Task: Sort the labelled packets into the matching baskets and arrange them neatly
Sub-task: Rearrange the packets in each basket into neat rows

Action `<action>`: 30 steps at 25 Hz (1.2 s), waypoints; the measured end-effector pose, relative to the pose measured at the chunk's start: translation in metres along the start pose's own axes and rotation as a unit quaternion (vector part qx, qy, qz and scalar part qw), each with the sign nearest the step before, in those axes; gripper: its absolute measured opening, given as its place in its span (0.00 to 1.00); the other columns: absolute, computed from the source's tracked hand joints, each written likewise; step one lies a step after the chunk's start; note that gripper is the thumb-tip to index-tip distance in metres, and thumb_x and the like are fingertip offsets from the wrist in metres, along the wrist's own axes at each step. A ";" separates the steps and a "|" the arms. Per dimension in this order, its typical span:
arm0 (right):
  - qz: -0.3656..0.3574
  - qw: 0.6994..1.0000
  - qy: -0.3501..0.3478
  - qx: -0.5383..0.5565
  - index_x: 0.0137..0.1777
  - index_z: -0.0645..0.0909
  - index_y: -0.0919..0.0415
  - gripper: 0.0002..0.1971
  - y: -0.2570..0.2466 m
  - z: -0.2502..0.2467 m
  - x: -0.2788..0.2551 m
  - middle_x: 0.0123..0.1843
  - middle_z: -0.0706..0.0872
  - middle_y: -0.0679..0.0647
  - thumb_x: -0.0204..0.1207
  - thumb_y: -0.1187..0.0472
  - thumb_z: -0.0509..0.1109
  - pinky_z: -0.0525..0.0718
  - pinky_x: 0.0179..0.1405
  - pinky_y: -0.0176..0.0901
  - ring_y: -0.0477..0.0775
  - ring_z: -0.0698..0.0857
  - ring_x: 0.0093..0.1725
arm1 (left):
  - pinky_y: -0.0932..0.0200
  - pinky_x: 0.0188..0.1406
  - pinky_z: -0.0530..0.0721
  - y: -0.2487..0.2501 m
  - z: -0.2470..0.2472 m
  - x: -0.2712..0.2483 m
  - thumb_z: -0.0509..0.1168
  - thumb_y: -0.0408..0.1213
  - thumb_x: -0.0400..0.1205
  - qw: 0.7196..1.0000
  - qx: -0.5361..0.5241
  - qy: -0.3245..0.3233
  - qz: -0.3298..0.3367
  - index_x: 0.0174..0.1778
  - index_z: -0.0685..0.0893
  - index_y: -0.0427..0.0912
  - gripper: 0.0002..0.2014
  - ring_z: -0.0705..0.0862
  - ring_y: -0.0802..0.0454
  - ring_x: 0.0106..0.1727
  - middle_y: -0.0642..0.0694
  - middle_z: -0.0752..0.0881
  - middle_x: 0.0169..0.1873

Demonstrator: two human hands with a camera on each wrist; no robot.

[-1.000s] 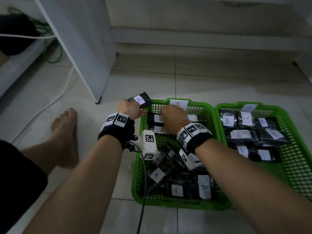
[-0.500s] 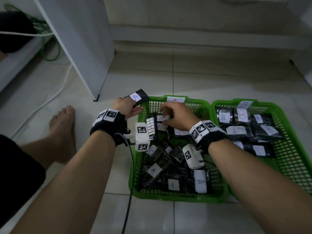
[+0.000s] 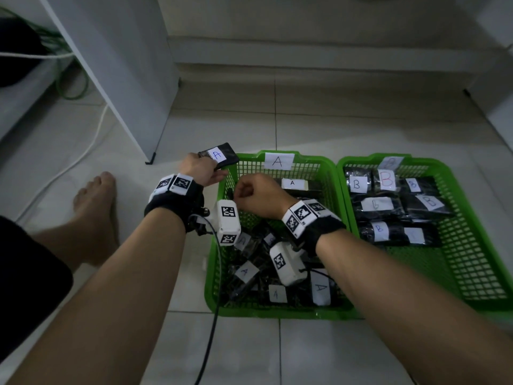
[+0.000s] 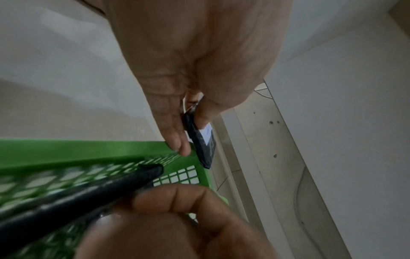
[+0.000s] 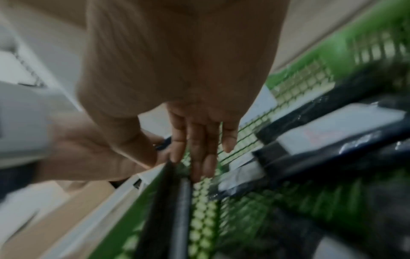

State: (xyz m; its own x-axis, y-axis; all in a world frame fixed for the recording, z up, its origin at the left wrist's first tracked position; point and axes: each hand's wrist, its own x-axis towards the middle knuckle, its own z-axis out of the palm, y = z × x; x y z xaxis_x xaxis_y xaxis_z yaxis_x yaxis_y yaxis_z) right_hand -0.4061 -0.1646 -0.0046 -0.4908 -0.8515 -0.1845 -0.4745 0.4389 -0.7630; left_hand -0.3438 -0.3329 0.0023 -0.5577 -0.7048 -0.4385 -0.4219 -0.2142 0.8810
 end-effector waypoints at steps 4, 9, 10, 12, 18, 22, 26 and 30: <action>0.029 0.997 0.038 -0.054 0.48 0.80 0.59 0.13 -0.003 0.018 -0.003 0.45 0.87 0.54 0.69 0.65 0.81 0.79 0.38 0.43 0.56 0.85 0.45 | 0.58 0.35 0.91 0.008 0.004 -0.007 0.61 0.25 0.85 0.999 -0.025 0.006 -0.038 0.53 0.77 0.32 0.03 0.88 0.55 0.22 0.39 0.89 0.29; 0.141 0.982 -0.015 0.126 0.69 0.79 0.56 0.24 -0.013 -0.033 -0.021 0.57 0.87 0.59 0.73 0.70 0.76 0.92 0.36 0.47 0.59 0.92 0.44 | 0.51 0.42 0.92 0.009 0.004 -0.018 0.66 0.26 0.83 0.999 0.030 -0.012 0.002 0.60 0.78 0.33 0.11 0.90 0.45 0.35 0.36 0.89 0.45; 0.151 0.981 -0.015 0.124 0.66 0.83 0.58 0.19 -0.009 -0.048 -0.027 0.58 0.88 0.60 0.75 0.69 0.75 0.94 0.43 0.51 0.60 0.93 0.46 | 0.48 0.43 0.92 0.009 0.003 -0.020 0.68 0.29 0.81 0.996 0.090 -0.018 0.020 0.58 0.80 0.34 0.11 0.91 0.44 0.37 0.37 0.90 0.44; 0.186 0.975 0.016 0.122 0.58 0.86 0.65 0.10 0.004 -0.076 -0.043 0.55 0.90 0.62 0.78 0.68 0.73 0.94 0.45 0.51 0.59 0.94 0.45 | 0.48 0.40 0.92 0.007 0.006 -0.023 0.71 0.35 0.76 0.956 0.277 -0.002 0.098 0.49 0.85 0.38 0.08 0.92 0.43 0.37 0.39 0.91 0.38; 0.253 0.950 0.079 0.165 0.48 0.87 0.69 0.05 0.050 -0.106 -0.082 0.48 0.91 0.61 0.73 0.73 0.76 0.90 0.34 0.43 0.56 0.93 0.40 | 0.53 0.37 0.89 0.015 0.034 -0.027 0.74 0.36 0.72 0.845 0.490 0.015 0.214 0.49 0.85 0.36 0.13 0.88 0.42 0.42 0.39 0.88 0.42; 0.233 0.964 0.119 0.040 0.47 0.89 0.71 0.08 0.059 -0.103 -0.081 0.43 0.90 0.57 0.73 0.67 0.73 0.76 0.35 0.38 0.52 0.85 0.43 | 0.56 0.38 0.80 0.009 0.056 -0.026 0.68 0.38 0.79 0.784 0.584 -0.030 0.211 0.57 0.83 0.36 0.13 0.87 0.40 0.50 0.37 0.88 0.52; 0.181 0.979 0.089 0.016 0.58 0.90 0.68 0.13 0.055 -0.082 -0.066 0.59 0.91 0.60 0.85 0.62 0.65 0.87 0.60 0.49 0.58 0.89 0.58 | 0.57 0.39 0.76 0.008 0.066 -0.034 0.65 0.38 0.81 0.733 0.636 -0.016 0.242 0.53 0.82 0.36 0.09 0.86 0.42 0.48 0.38 0.87 0.52; 0.221 0.974 0.050 -0.019 0.49 0.85 0.68 0.14 0.054 -0.068 -0.055 0.54 0.88 0.59 0.83 0.63 0.59 0.84 0.53 0.49 0.60 0.86 0.54 | 0.54 0.46 0.82 -0.002 0.072 -0.036 0.62 0.33 0.82 0.726 0.650 -0.048 0.219 0.56 0.82 0.32 0.10 0.86 0.39 0.55 0.35 0.86 0.57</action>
State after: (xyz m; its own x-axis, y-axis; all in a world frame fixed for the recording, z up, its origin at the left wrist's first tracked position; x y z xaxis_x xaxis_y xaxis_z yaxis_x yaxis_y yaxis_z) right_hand -0.4545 -0.0745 0.0064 -0.7210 -0.5457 -0.4270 -0.2272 0.7683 -0.5984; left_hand -0.3742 -0.2585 0.0039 -0.8627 -0.4496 -0.2316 -0.4730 0.8793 0.0548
